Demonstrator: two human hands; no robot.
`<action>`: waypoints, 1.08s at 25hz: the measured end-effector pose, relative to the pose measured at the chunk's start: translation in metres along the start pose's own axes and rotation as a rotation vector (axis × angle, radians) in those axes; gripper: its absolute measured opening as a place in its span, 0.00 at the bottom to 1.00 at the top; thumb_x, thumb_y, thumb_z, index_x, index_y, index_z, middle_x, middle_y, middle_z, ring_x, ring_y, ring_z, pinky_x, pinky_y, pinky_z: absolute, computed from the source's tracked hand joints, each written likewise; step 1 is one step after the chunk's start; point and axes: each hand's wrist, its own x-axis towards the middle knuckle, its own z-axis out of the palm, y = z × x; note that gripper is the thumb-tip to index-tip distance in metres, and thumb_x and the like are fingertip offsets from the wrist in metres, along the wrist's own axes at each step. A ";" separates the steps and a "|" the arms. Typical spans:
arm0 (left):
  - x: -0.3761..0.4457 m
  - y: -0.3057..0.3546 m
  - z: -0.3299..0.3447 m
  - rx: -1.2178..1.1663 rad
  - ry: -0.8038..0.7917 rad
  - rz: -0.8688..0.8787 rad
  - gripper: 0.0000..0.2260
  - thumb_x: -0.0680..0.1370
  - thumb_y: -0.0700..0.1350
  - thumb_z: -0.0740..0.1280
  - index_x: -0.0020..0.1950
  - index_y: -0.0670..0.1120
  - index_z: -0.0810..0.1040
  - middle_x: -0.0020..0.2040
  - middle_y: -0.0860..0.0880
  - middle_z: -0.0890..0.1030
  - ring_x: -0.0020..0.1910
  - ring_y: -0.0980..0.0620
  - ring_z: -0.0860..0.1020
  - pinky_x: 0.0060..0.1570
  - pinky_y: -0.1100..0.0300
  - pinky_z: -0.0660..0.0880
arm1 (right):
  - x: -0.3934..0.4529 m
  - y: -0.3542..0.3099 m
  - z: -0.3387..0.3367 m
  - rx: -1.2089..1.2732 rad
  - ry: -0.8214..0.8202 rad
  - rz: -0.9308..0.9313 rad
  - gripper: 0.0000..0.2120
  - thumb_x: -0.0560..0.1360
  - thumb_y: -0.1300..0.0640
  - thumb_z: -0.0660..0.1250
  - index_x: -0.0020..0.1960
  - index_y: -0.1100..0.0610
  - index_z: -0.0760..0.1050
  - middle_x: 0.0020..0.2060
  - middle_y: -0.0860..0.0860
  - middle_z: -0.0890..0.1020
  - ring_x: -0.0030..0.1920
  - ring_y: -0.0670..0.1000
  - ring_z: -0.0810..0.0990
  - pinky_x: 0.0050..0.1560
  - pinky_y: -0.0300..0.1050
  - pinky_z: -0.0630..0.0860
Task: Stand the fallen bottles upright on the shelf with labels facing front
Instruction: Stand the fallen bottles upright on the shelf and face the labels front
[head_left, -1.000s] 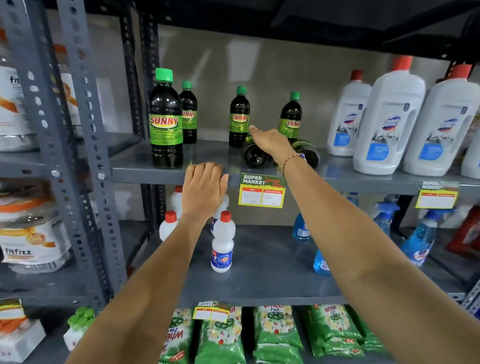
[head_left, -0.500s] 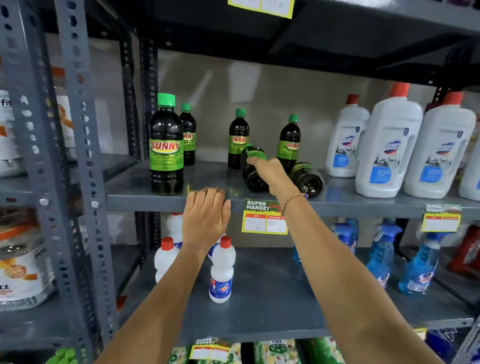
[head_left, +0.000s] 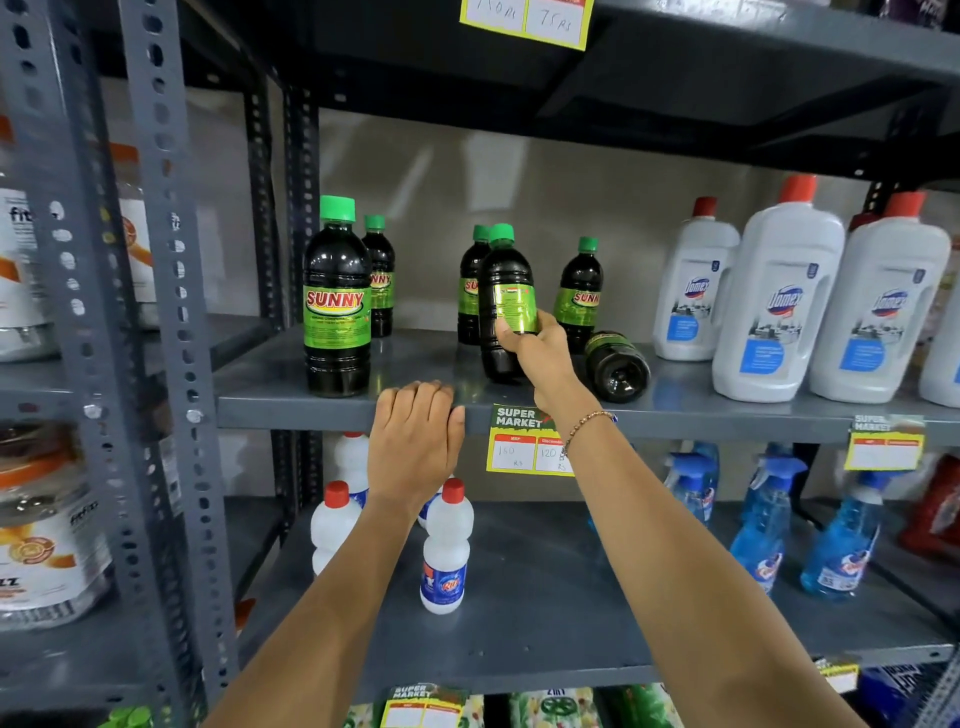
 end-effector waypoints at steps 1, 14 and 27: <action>0.001 0.000 0.000 0.005 0.000 -0.002 0.16 0.81 0.48 0.54 0.50 0.42 0.78 0.46 0.45 0.81 0.43 0.44 0.78 0.51 0.52 0.66 | 0.001 -0.001 0.000 -0.004 -0.024 0.003 0.26 0.73 0.58 0.71 0.68 0.59 0.66 0.52 0.51 0.80 0.48 0.44 0.77 0.45 0.35 0.69; -0.005 0.000 -0.004 -0.024 -0.074 -0.018 0.16 0.81 0.49 0.53 0.50 0.42 0.78 0.46 0.45 0.81 0.43 0.45 0.78 0.52 0.53 0.65 | 0.014 -0.012 -0.011 -0.080 -0.355 0.141 0.48 0.71 0.64 0.72 0.75 0.60 0.40 0.68 0.56 0.72 0.68 0.53 0.70 0.71 0.49 0.64; -0.002 -0.001 -0.001 -0.024 -0.024 -0.006 0.15 0.81 0.48 0.55 0.51 0.42 0.78 0.47 0.45 0.82 0.44 0.44 0.79 0.51 0.52 0.66 | 0.011 -0.007 -0.012 -0.297 -0.306 0.031 0.45 0.61 0.57 0.81 0.69 0.61 0.57 0.59 0.52 0.76 0.59 0.50 0.76 0.62 0.46 0.73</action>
